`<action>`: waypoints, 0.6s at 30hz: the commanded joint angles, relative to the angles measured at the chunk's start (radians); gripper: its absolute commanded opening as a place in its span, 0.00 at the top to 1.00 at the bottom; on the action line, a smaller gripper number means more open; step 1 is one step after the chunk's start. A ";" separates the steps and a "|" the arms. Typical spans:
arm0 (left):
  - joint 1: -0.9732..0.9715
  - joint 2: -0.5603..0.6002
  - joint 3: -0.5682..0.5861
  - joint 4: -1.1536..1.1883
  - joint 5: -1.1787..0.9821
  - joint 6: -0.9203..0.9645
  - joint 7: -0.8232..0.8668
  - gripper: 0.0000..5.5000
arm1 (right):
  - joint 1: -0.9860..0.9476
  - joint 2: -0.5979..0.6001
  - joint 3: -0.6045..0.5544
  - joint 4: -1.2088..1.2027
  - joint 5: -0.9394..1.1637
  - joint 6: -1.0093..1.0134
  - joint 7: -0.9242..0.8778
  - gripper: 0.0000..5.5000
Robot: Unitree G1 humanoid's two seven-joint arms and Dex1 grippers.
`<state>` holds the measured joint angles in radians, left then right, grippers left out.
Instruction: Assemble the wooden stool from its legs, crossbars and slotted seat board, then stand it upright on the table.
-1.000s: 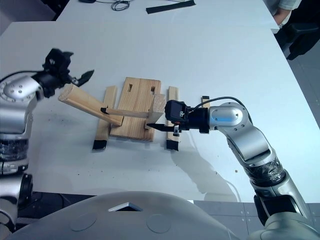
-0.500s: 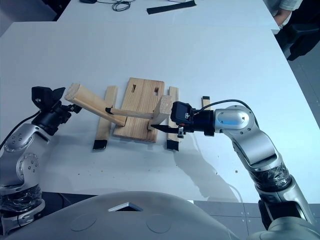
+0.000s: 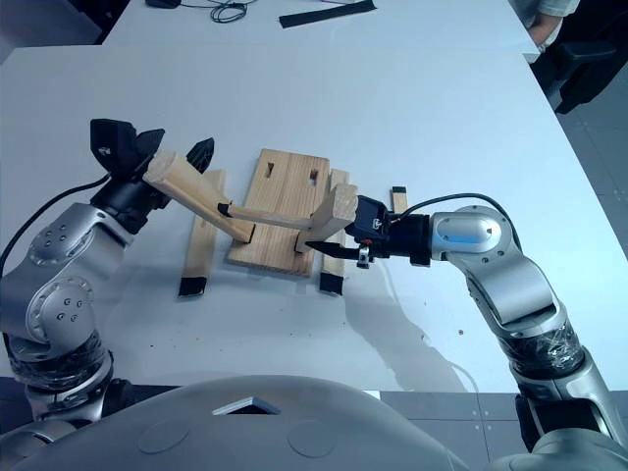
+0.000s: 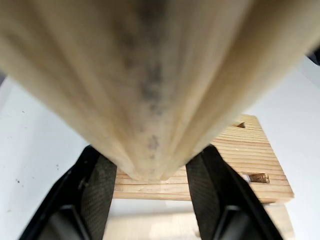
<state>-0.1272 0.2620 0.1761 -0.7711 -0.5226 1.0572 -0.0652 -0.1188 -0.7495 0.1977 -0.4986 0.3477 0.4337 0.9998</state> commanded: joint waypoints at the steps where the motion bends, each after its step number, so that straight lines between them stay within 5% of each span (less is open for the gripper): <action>1: -0.017 0.006 -0.144 -0.024 -0.029 0.051 -0.041 0.17 | -0.050 0.016 0.046 -0.007 -0.008 0.013 0.011 0.63; 18: 0.064 0.390 0.135 0.401 0.209 -0.331 -0.269 0.17 | 0.016 0.000 0.025 -0.042 -0.008 0.017 -0.019 0.63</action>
<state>-0.0690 0.6275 0.3149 -0.3725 -0.3304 0.7260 -0.3131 -0.1223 -0.7391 0.2243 -0.5247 0.3381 0.4405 0.9788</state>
